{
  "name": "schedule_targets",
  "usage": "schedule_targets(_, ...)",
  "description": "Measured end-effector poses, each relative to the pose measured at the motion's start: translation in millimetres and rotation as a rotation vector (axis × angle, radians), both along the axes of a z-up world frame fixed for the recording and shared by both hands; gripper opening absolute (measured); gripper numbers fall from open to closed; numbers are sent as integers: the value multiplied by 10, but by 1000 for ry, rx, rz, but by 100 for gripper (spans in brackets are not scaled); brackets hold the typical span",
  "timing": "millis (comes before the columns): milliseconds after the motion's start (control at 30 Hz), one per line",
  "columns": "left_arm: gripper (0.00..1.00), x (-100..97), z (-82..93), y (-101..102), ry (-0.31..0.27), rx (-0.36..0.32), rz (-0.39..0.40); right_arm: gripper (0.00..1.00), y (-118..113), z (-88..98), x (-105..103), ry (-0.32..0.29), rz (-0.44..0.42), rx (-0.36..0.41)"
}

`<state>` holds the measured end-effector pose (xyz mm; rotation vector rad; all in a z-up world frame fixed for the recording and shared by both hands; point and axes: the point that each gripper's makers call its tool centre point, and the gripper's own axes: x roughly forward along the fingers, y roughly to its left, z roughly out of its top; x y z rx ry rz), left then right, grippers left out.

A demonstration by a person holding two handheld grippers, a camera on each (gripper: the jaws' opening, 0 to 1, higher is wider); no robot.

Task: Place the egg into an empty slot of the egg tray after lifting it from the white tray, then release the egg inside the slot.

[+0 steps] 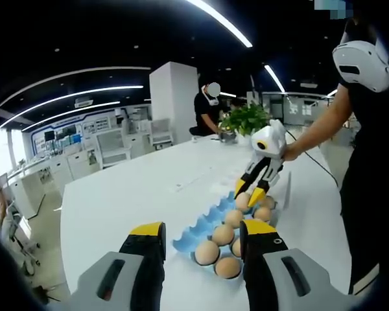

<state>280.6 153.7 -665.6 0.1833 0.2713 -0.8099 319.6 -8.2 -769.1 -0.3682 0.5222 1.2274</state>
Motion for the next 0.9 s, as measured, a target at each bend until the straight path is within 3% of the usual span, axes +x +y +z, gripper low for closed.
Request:
schedule_targets(600, 46, -2, -16, 41, 3, 3, 4, 24, 58, -104, -19, 16, 24, -25)
schedule_targets(900, 46, 0, -4, 17, -1, -1, 0, 25, 62, -106, -24, -7, 44, -24)
